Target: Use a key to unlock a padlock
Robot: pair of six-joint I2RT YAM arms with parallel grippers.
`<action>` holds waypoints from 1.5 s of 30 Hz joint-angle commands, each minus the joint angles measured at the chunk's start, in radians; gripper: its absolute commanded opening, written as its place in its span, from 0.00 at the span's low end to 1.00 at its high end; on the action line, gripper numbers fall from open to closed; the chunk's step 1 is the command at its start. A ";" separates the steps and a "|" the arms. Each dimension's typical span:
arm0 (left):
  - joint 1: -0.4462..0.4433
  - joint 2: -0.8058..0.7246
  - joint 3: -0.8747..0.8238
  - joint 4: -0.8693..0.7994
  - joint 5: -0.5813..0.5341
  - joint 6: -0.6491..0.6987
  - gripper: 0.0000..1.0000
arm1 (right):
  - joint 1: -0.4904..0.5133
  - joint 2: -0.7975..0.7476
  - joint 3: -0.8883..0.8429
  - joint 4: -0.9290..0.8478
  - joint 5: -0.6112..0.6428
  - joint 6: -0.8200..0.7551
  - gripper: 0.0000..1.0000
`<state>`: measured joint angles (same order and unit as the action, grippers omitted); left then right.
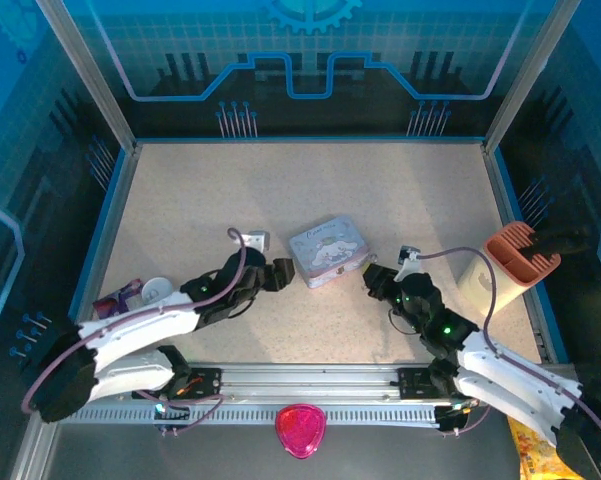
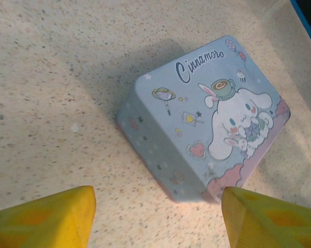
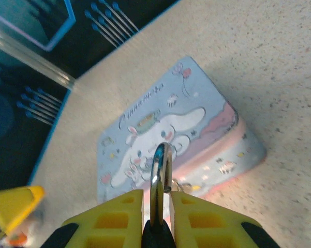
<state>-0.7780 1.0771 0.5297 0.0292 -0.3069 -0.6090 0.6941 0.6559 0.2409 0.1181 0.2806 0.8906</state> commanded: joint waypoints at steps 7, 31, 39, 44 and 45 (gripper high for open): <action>0.023 -0.431 -0.181 -0.097 -0.077 0.178 0.73 | -0.010 -0.036 0.088 -0.408 -0.252 -0.232 0.00; 0.033 -0.715 -0.271 -0.261 -0.127 0.155 0.77 | 0.013 0.273 0.050 -0.360 -0.248 -0.197 0.00; 0.034 -0.719 -0.277 -0.251 -0.138 0.148 0.77 | 0.013 0.317 0.081 -0.401 -0.225 -0.209 0.15; 0.034 -0.724 -0.272 -0.260 -0.152 0.149 0.77 | 0.013 0.286 0.086 -0.439 -0.182 -0.197 0.32; 0.035 -0.726 -0.273 -0.259 -0.153 0.149 0.77 | 0.013 0.279 0.089 -0.445 -0.176 -0.197 0.34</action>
<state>-0.7525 0.3687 0.2653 -0.2287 -0.4305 -0.4686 0.7002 0.9565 0.3027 -0.2867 0.0673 0.6868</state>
